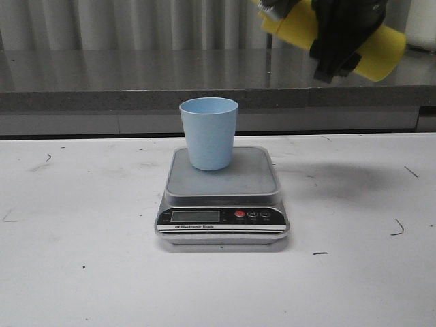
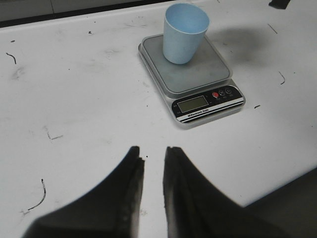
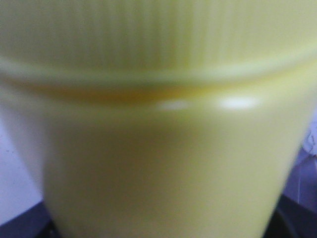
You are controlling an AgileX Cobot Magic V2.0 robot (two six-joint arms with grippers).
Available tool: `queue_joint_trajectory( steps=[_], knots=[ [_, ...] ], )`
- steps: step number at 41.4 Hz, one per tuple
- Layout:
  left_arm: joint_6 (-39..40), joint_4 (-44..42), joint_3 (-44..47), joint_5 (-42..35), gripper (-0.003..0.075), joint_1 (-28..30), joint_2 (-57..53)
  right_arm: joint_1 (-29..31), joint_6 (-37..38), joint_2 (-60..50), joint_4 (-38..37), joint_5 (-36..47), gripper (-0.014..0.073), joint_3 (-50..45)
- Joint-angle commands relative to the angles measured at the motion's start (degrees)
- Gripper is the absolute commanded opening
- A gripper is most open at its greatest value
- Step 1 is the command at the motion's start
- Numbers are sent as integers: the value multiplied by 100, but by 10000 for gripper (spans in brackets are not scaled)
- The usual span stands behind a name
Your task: Pour seasoning into cup on scale with both arms
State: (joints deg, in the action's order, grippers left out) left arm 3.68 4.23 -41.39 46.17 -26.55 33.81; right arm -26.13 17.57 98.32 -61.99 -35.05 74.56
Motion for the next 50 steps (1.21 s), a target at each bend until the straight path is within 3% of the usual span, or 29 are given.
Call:
queue_joint_trajectory(
  steps=[1,8,12,20,29,37,50],
  knots=[
    [1,76,-160,-392,112,2,10,337,39,-693,185,337,359,143],
    [1,76,-160,-392,112,2,10,1101,39,-1351,1675,1568,359,-564],
    [1,76,-160,-392,112,2,10,1634,52,-1700,2465,2720,359,-1283],
    [1,76,-160,-392,112,2,10,2588,383,-1793,3305,4855,359,-2629],
    [1,76,-160,-403,112,2,10,2921,383,-1423,3359,6625,359,-3422],
    [1,76,-160,-403,112,2,10,2921,356,-727,3359,7442,359,-3483],
    [1,76,-160,-403,112,2,10,2921,-442,468,3364,9530,359,-3471]
  ],
)
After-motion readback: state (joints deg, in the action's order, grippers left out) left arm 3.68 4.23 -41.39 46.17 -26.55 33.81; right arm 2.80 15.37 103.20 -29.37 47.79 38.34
